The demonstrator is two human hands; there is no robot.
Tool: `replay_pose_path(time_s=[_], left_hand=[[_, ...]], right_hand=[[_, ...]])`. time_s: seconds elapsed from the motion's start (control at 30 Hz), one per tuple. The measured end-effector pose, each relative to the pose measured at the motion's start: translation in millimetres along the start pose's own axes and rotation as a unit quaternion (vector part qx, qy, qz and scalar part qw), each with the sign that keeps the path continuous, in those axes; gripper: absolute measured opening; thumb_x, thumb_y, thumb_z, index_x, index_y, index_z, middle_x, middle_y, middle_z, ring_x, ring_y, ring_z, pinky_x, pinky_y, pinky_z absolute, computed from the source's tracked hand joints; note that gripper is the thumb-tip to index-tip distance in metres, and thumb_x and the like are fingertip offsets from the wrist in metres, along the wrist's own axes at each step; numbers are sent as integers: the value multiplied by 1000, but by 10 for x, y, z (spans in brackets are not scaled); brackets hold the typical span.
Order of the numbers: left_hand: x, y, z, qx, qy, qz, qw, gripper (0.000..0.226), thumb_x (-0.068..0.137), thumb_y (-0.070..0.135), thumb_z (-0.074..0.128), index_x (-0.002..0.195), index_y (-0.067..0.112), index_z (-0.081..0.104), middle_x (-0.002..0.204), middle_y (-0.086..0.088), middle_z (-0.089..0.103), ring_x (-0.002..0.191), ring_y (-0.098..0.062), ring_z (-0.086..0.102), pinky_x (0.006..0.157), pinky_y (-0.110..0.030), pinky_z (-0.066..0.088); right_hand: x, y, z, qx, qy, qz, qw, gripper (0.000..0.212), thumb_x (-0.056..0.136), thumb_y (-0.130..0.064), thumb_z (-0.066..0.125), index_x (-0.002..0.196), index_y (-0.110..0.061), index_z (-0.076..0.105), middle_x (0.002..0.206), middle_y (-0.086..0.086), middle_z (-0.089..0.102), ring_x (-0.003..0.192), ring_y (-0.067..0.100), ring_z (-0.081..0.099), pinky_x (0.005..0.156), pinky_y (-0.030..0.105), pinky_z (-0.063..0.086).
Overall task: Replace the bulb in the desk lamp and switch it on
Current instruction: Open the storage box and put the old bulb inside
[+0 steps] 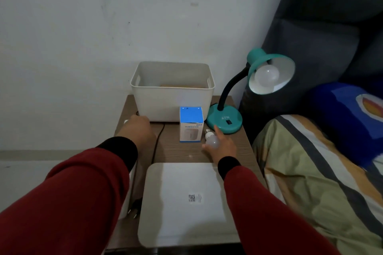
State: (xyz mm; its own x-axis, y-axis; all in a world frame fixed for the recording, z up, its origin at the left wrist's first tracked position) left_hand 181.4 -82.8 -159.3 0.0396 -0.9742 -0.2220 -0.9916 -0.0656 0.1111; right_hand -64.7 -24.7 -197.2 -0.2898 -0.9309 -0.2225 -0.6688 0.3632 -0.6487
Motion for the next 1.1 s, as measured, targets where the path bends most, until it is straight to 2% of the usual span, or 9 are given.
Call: replay_pose_path(time_s=[0.1, 0.23, 0.33, 0.47, 0.7, 0.83, 0.93, 1.03, 1.1], left_hand=[[-6, -5, -31, -1, -15, 7, 1000, 43, 80, 37, 61, 105, 2, 63, 119, -18, 57, 107, -31, 57, 81, -31, 47], [-77, 22, -224, 21, -15, 10, 1000, 45, 84, 39, 55, 109, 2, 62, 122, -18, 56, 109, -30, 57, 89, -32, 46], [-169, 111, -511, 26, 7, 21, 999, 43, 86, 35, 56, 114, 2, 60, 122, -16, 57, 110, -30, 57, 88, -30, 47], [-251, 233, -1014, 23, 52, 42, 997, 37, 86, 31, 57, 109, 2, 62, 118, -16, 61, 106, -29, 59, 85, -29, 47], [-177, 287, -1736, -8, 107, 29, 994, 37, 86, 28, 58, 114, 3, 59, 119, -15, 59, 107, -29, 59, 84, -29, 49], [78, 299, -1882, -23, 108, 19, 994, 32, 85, 26, 59, 108, 3, 61, 117, -14, 60, 107, -29, 59, 77, -28, 47], [364, 318, -1843, -46, 99, 17, 994, 29, 85, 23, 58, 106, 4, 62, 115, -12, 61, 104, -27, 60, 70, -25, 42], [688, 321, -1702, -73, 84, 14, 994, 33, 85, 23, 57, 114, 6, 60, 119, -11, 59, 108, -26, 59, 73, -24, 43], [905, 321, -1564, -90, 69, 10, 993, 40, 84, 25, 57, 121, 8, 58, 125, -10, 57, 113, -25, 57, 82, -26, 47]], right_hand=[[2, -37, -40, 23, 7, 15, 1000, 72, 85, -29, 63, 147, -25, 28, 141, 13, 45, 130, 27, 43, 108, 33, 32], [-63, -198, -265, 1, 27, -10, 1000, 71, 87, -34, 62, 148, -21, 29, 142, 15, 44, 131, 28, 42, 109, 33, 32], [-145, -418, -557, -5, 49, -31, 998, 69, 87, -33, 62, 147, -19, 31, 142, 16, 44, 132, 28, 41, 109, 31, 31], [-263, -806, -1022, -6, 90, -65, 994, 62, 85, -31, 64, 142, -17, 41, 134, 18, 52, 125, 30, 48, 102, 31, 36], [-243, -1532, -1554, 18, 134, -131, 982, 49, 83, -27, 66, 130, -17, 54, 125, 11, 60, 115, 27, 55, 90, 26, 41], [7, -1836, -1558, 5, 109, -153, 982, 50, 82, -31, 67, 130, -21, 53, 125, 8, 60, 114, 25, 56, 89, 26, 40], [309, -1956, -1425, 1, 56, -163, 985, 50, 82, -31, 68, 128, -23, 53, 127, 6, 59, 113, 24, 56, 94, 28, 41], [668, -1981, -1223, 11, -3, -159, 987, 48, 80, -27, 70, 126, -26, 55, 126, 4, 58, 113, 24, 56, 97, 32, 44], [915, -1984, -1060, 4, -37, -154, 987, 48, 78, -24, 72, 123, -26, 57, 125, 5, 58, 111, 26, 57, 97, 34, 46]])
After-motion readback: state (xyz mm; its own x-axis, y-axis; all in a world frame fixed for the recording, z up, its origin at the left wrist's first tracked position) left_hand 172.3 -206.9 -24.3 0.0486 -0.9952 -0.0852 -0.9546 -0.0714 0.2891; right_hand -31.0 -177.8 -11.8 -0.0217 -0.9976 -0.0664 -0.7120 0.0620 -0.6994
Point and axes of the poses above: each hand's wrist, its own x-axis towards the middle knuckle, its own z-axis out of the palm, y = z × x, the point moved 7 cm from there along x, towards the middle knuckle
